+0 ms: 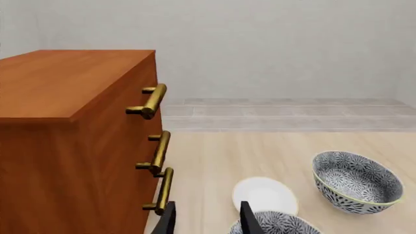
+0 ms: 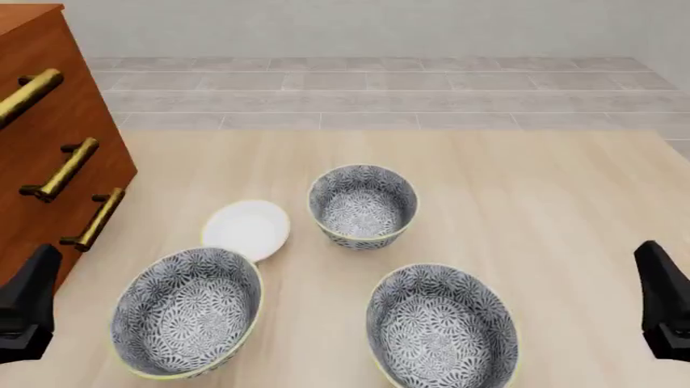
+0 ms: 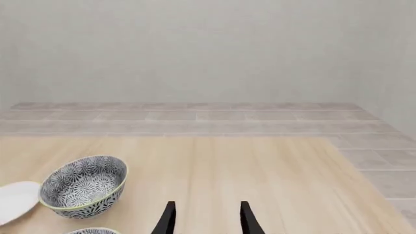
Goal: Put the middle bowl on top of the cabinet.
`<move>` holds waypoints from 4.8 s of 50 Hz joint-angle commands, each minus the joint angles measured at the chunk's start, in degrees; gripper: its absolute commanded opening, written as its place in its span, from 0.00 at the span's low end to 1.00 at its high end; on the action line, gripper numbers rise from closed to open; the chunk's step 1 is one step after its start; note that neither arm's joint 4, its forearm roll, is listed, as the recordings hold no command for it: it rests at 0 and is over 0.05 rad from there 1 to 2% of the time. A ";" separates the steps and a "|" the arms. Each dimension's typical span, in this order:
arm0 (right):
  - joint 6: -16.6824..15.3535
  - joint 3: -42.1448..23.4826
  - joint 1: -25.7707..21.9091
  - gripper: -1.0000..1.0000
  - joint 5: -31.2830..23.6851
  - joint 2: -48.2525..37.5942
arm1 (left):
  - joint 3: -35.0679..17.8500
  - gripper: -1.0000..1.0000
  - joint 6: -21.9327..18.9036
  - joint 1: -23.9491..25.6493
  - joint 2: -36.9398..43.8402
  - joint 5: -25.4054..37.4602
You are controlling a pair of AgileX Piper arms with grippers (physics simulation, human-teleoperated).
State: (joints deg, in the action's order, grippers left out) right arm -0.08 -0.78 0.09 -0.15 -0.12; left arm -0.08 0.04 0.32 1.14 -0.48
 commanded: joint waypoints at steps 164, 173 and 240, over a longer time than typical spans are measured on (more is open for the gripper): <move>0.64 0.68 0.62 1.00 0.22 -1.43 | -4.82 1.00 10.51 8.78 38.66 9.53; 0.61 0.61 0.62 1.00 -0.08 -1.11 | -4.34 1.00 10.95 9.17 41.25 6.85; 0.69 0.71 0.77 1.00 0.93 -2.41 | -2.22 0.00 12.14 8.93 51.12 -4.01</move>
State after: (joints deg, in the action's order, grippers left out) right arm 0.61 -0.08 0.90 1.03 -2.76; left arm -2.16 12.75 9.80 53.04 -5.32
